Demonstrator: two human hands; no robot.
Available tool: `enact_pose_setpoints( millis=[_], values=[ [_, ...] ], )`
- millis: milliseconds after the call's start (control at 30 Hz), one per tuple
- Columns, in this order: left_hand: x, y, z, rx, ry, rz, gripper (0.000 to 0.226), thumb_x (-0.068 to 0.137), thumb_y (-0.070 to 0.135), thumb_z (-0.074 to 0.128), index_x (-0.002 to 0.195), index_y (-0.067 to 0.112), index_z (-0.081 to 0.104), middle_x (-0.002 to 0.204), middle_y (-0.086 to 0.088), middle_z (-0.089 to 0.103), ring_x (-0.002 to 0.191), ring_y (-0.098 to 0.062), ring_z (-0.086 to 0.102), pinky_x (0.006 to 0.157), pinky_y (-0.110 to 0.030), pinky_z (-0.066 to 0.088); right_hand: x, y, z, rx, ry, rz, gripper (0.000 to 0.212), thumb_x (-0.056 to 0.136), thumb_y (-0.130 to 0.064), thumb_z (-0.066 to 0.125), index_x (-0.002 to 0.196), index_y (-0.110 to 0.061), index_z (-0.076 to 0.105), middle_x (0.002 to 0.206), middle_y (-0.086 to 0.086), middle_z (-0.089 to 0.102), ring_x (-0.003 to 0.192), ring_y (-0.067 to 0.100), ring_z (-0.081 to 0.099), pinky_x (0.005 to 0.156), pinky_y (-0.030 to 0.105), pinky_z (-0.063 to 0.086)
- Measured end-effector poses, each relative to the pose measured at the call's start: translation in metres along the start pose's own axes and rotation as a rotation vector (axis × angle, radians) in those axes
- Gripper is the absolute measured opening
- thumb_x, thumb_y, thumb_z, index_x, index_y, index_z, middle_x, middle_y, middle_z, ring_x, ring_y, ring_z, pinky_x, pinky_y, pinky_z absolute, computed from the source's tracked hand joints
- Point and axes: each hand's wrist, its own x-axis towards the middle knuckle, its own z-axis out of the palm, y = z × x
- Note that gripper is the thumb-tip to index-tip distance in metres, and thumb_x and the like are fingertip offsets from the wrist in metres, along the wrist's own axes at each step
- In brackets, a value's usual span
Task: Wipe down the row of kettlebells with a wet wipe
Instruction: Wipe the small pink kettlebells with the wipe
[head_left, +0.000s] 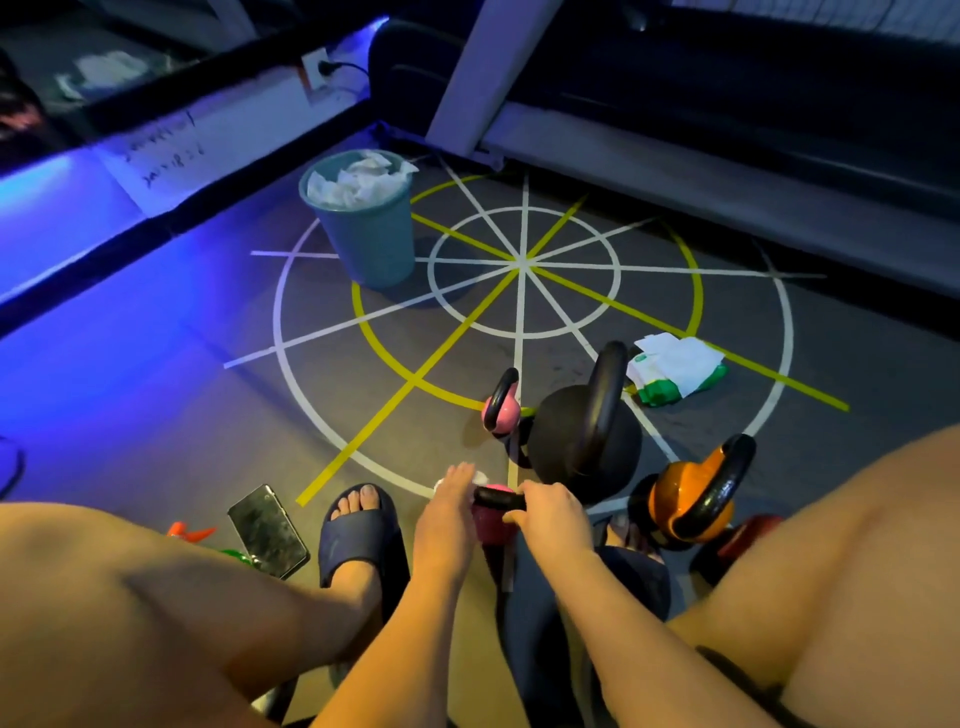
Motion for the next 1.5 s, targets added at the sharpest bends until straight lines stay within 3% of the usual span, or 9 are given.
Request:
enact_pose_setpoints(
  millis=[100, 267, 333, 467, 667, 833, 1133, 1367, 1500],
  values=[
    [0.004, 0.007, 0.003, -0.059, 0.059, -0.099, 0.038, 0.105, 0.013, 0.047, 0.141, 0.018, 0.056, 0.132, -0.001, 0.062, 0.125, -0.02, 0.057, 0.092, -0.021, 0.039, -0.004, 0.0, -0.002, -0.011, -0.014, 0.02, 0.036, 0.094, -0.043, 0.062, 0.117, -0.015, 0.065, 0.111, 0.011, 0.068, 0.112, 0.03, 0.061, 0.089, 0.036, 0.049],
    [0.007, 0.012, 0.033, 0.052, -0.106, 0.242, 0.043, 0.104, 0.003, 0.043, 0.146, 0.011, 0.052, 0.158, -0.01, 0.041, 0.154, -0.027, 0.022, 0.124, -0.039, 0.022, -0.007, 0.004, -0.008, 0.09, -0.02, 0.043, 0.028, 0.099, -0.024, 0.055, 0.126, -0.025, 0.062, 0.115, 0.012, 0.066, 0.11, 0.032, 0.062, 0.086, 0.038, 0.05],
    [0.007, 0.006, 0.027, -0.015, -0.077, 0.202, 0.043, 0.106, 0.005, 0.043, 0.147, 0.014, 0.052, 0.159, -0.001, 0.038, 0.154, -0.016, 0.019, 0.124, -0.023, 0.012, -0.01, 0.0, -0.009, 0.112, -0.034, 0.041, 0.03, 0.098, -0.026, 0.058, 0.128, -0.023, 0.062, 0.116, 0.011, 0.066, 0.111, 0.031, 0.062, 0.088, 0.037, 0.05],
    [0.014, -0.004, 0.01, -0.148, 0.062, -0.063, 0.038, 0.103, 0.007, 0.05, 0.137, 0.02, 0.061, 0.152, 0.003, 0.05, 0.149, -0.015, 0.033, 0.111, -0.023, 0.031, -0.011, -0.003, -0.004, 0.157, -0.068, 0.073, 0.033, 0.096, -0.034, 0.063, 0.126, -0.023, 0.063, 0.11, 0.011, 0.067, 0.107, 0.031, 0.064, 0.085, 0.037, 0.05],
    [-0.002, 0.004, 0.013, -0.01, -0.058, 0.147, 0.047, 0.106, 0.012, 0.045, 0.149, 0.031, 0.046, 0.161, 0.018, 0.024, 0.153, -0.004, 0.008, 0.11, -0.023, 0.03, -0.005, -0.004, -0.008, 0.121, -0.071, 0.07, 0.026, 0.099, -0.029, 0.057, 0.122, -0.018, 0.062, 0.108, 0.01, 0.067, 0.106, 0.03, 0.064, 0.078, 0.033, 0.045],
    [0.019, 0.001, 0.004, -0.345, 0.172, -0.182, 0.029, 0.103, 0.013, 0.051, 0.119, 0.031, 0.068, 0.116, -0.003, 0.072, 0.115, -0.027, 0.064, 0.083, -0.025, 0.042, -0.004, -0.011, -0.012, 0.08, -0.132, 0.068, 0.031, 0.1, -0.031, 0.056, 0.127, -0.016, 0.061, 0.114, 0.011, 0.066, 0.111, 0.03, 0.062, 0.086, 0.036, 0.049],
    [-0.005, 0.018, 0.04, -0.107, -0.022, 0.206, 0.041, 0.104, 0.013, 0.039, 0.142, 0.018, 0.055, 0.156, 0.007, 0.038, 0.148, -0.007, 0.026, 0.119, -0.022, 0.024, -0.007, -0.009, -0.02, 0.026, -0.15, 0.039, 0.03, 0.1, -0.016, 0.053, 0.129, -0.014, 0.058, 0.119, 0.012, 0.063, 0.114, 0.029, 0.061, 0.088, 0.033, 0.047],
    [0.015, 0.017, 0.009, -0.315, 0.222, -0.285, 0.033, 0.1, 0.004, 0.05, 0.122, 0.02, 0.068, 0.098, 0.005, 0.064, 0.101, -0.029, 0.066, 0.068, -0.019, 0.033, -0.002, -0.005, -0.01, 0.147, -0.144, 0.083, 0.029, 0.099, -0.029, 0.059, 0.124, -0.014, 0.063, 0.11, 0.012, 0.066, 0.107, 0.029, 0.063, 0.082, 0.032, 0.046],
    [0.002, 0.031, 0.022, -0.17, 0.125, -0.052, 0.038, 0.098, -0.001, 0.048, 0.123, 0.024, 0.062, 0.141, -0.003, 0.057, 0.127, -0.022, 0.055, 0.08, -0.011, 0.033, 0.004, 0.0, -0.007, 0.15, -0.116, 0.092, 0.024, 0.099, -0.027, 0.059, 0.12, -0.015, 0.063, 0.106, 0.01, 0.066, 0.105, 0.029, 0.063, 0.075, 0.032, 0.043]
  ],
)
